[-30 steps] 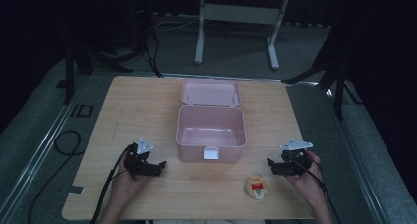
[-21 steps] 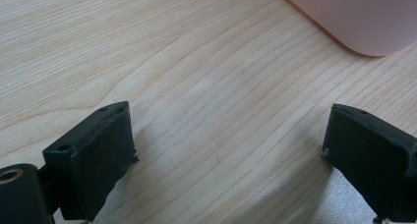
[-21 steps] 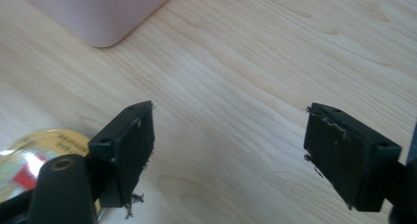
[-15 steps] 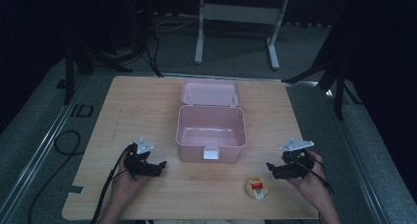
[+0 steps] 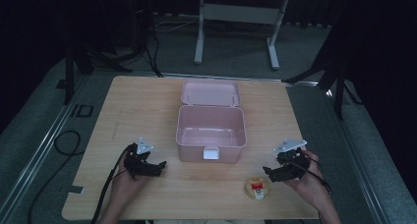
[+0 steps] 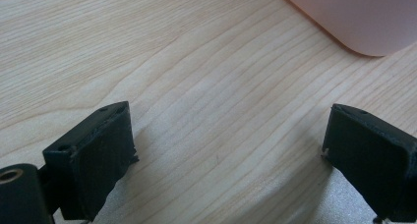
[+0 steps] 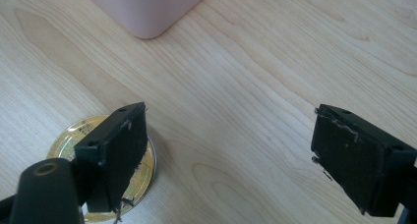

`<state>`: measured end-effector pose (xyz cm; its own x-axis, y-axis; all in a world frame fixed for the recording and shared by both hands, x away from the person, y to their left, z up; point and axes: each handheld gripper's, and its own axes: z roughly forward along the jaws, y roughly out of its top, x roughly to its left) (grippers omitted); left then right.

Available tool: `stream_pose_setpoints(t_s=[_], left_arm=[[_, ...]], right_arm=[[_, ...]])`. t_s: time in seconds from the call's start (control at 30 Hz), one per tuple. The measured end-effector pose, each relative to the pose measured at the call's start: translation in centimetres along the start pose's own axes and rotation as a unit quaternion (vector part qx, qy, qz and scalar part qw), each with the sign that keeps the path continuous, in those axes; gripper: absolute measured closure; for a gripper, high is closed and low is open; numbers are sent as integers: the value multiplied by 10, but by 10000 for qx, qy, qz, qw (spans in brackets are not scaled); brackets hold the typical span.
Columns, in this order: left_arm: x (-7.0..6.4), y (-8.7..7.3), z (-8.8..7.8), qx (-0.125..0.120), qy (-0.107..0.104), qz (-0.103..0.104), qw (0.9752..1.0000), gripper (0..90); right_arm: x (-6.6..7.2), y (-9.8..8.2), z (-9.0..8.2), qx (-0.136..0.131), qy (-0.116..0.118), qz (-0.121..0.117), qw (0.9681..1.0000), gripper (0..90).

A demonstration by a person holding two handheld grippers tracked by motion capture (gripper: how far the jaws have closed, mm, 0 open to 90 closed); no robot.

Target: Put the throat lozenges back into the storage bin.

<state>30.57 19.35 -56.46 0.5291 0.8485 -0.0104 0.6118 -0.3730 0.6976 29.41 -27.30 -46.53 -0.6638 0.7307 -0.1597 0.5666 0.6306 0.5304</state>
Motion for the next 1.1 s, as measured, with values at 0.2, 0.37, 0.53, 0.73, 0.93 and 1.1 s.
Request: stream_pose_setpoints(t_s=[0.2,0.37,0.53,0.73,0.93,1.1], left_arm=[[0,0,0,-3,-1,0,10000,55],[0,0,0,-6,-2,-3,10000,55],[0,0,0,-2,-2,0,10000,55],[0,0,0,-4,0,-4,10000,55],[0,0,0,-4,0,-6,10000,55],[0,0,0,-3,-1,-5,10000,55]], right_arm=[[5,5,1,108,49,-119,9999,138],[9,8,1,171,80,-182,9997,141],[15,11,2,251,135,-270,9992,141],[19,14,1,336,225,-327,9986,141],[24,15,3,512,325,-409,9973,142],[31,15,6,640,402,-479,9960,141]])
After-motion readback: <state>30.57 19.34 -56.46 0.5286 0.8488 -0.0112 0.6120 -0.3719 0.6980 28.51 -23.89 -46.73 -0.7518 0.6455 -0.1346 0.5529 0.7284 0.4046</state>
